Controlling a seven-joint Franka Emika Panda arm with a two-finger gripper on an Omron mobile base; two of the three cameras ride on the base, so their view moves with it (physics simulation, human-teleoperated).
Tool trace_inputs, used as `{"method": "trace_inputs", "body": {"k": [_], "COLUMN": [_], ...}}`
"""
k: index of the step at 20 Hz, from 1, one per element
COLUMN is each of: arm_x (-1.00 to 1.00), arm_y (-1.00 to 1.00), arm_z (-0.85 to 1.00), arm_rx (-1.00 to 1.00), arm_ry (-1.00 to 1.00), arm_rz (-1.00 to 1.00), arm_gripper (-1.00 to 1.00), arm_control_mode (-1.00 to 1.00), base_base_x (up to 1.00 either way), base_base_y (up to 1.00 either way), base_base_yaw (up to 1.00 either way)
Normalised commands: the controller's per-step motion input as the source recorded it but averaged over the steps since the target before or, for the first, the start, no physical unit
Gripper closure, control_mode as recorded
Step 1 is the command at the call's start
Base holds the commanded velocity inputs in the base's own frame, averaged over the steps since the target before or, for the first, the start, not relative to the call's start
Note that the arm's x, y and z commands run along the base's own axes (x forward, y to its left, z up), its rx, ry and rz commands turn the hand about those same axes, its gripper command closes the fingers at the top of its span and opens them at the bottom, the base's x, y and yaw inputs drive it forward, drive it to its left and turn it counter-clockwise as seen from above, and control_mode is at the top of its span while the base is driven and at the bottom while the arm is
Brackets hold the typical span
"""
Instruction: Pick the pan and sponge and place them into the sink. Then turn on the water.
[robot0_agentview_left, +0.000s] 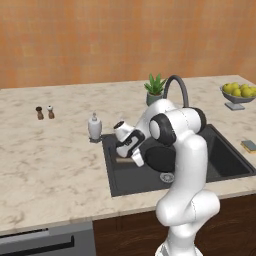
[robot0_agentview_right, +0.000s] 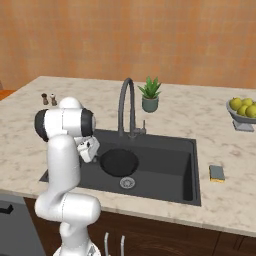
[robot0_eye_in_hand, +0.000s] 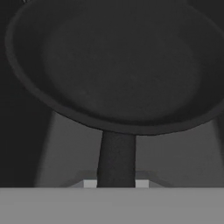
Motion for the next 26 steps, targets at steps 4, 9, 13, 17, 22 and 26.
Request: {"method": "trace_inputs", "body": {"k": [4,9,13,17,22,26], "arm_x": [0.32,0.23,0.03,0.12,0.25,0.27], "arm_y": [-0.3,-0.35,-0.43,-0.3,-0.08,0.0], "arm_z": [-0.53,-0.53,-0.57,-0.6,-0.55,-0.44], "arm_rx": [-0.03,-0.03,-0.03,-0.03,-0.02,0.0], "arm_ry": [0.02,0.07,0.12,0.05,0.03,0.05], "arm_rz": [-0.06,-0.07,-0.08,-0.08,-0.08,-0.07], "arm_gripper": [1.0,1.0,1.0,1.0,1.0,1.0], "arm_control_mode": [-1.0,-1.0,-1.0,-1.0,-1.0,-1.0], "base_base_x": [0.0,0.0,0.0,0.0,0.0,0.0], "base_base_y": [0.0,0.0,0.0,0.0,0.0,0.0], "base_base_yaw": [0.0,0.0,0.0,0.0,0.0,0.0]}}
